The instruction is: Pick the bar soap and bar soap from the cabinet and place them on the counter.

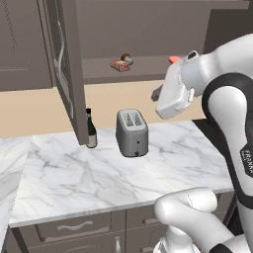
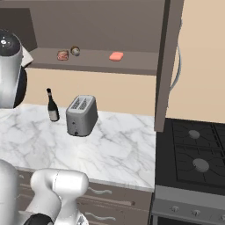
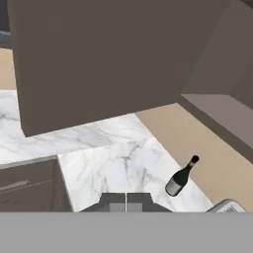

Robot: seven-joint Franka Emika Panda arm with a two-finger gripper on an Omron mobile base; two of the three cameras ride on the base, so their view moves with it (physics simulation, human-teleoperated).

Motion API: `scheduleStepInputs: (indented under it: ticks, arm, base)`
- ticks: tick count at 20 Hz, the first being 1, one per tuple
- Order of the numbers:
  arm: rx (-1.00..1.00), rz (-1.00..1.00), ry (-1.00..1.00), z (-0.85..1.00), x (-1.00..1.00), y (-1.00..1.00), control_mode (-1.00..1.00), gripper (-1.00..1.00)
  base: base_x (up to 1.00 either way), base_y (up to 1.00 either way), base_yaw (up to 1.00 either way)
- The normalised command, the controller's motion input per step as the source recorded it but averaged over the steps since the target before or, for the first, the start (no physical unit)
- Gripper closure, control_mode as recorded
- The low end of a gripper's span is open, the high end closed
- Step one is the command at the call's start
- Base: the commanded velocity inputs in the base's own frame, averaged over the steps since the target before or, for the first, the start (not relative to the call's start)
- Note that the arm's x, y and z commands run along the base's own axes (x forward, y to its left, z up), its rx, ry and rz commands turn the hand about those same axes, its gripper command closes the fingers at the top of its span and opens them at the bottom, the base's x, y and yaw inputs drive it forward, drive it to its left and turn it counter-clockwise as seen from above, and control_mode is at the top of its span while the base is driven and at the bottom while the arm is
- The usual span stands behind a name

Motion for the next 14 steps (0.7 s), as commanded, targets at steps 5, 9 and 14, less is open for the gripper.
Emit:
scheduleStepInputs:
  ticks: [5,9,14]
  arm:
    - [-0.01,-0.38,0.07,0.0,0.04,-0.29,-1.0,1.0]
    - [-0.03,-0.35,0.04,0.0,0.15,-0.24,-1.0,1.0]
    - [-0.04,-0.29,0.02,0.0,0.14,-0.25,-1.0,1.0]
  base:
    - [0.0,0.0,0.0]
    - [0.0,0.0,0.0]
    - [0.0,0.0,0.0]
